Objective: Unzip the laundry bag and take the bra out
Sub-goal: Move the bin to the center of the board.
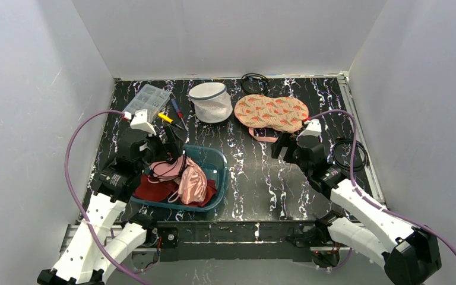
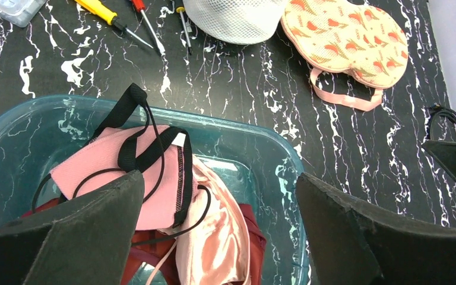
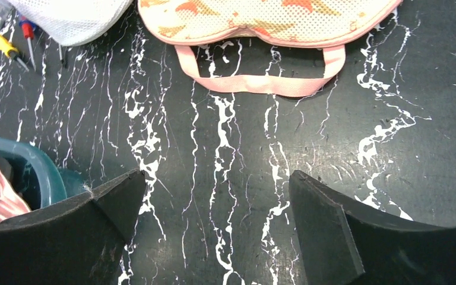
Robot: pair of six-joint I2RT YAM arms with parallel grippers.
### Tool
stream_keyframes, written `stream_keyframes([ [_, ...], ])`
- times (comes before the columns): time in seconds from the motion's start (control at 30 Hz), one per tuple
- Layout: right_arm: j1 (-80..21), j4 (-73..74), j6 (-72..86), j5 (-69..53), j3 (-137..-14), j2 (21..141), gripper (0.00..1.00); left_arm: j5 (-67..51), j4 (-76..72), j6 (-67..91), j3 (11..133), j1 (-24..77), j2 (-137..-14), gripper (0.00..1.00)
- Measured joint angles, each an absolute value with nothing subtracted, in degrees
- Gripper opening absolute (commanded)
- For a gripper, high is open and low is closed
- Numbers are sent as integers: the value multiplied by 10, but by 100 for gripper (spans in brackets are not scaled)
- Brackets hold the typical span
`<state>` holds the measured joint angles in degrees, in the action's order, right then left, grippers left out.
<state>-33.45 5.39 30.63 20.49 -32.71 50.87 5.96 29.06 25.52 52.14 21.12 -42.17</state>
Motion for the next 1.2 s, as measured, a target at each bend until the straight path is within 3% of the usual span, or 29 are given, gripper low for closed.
stream_keyframes([
  [0.47,-335,46,317,147,-361,575,97,46,270,245,498,211,-378,95],
  [0.7,-336,-20,367,36,-416,685,85,63,272,244,495,211,-378,93],
  [0.9,-388,-102,434,-81,-421,793,81,64,273,244,495,212,-387,93],
  [1.03,-434,-145,482,-112,-407,820,80,64,272,244,495,212,-384,93],
  [1.2,-488,-182,531,-112,-392,829,69,64,272,244,495,215,-384,93],
])
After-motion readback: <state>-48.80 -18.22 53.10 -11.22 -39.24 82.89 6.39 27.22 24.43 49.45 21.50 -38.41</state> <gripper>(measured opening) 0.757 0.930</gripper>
